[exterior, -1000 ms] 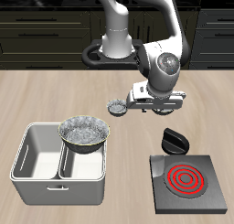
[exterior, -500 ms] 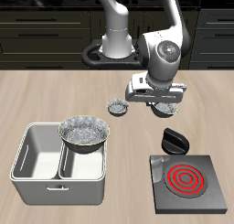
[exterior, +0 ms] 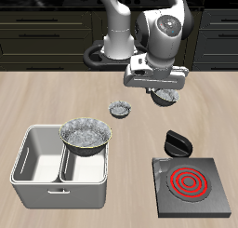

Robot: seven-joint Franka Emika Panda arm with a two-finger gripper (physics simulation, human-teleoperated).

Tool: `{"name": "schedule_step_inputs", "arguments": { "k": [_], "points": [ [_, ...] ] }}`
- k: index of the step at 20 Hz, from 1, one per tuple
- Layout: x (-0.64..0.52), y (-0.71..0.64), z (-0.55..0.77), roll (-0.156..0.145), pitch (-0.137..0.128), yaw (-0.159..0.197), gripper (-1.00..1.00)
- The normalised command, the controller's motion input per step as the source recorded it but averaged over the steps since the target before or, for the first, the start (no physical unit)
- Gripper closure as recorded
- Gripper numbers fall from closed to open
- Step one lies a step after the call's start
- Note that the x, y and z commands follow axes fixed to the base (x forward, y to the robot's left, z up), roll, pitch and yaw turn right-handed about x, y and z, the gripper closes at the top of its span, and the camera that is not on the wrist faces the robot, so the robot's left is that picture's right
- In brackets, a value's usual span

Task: Place the largest bowl in the left side of the drainer and the medium bowl in the right side

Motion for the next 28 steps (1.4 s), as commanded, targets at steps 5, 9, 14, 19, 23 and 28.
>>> {"name": "schedule_step_inputs", "arguments": {
  "k": [5, 9, 14, 19, 23, 28],
  "points": [
    [0.03, -0.17, 0.58, 0.006, -0.027, -0.003, 1.0],
    [0.07, -0.3, 0.49, -0.018, -0.001, -0.009, 1.0],
    [-0.01, -0.21, 0.37, 0.009, -0.022, 0.02, 1.0],
    [0.06, -0.43, 0.32, -0.026, -0.01, 0.019, 1.0],
    [0.01, -0.45, 0.25, -0.019, 0.012, -0.01, 1.0],
    [-0.01, -0.73, 0.51, -0.054, -0.024, -0.017, 1.0]
  ]
}}
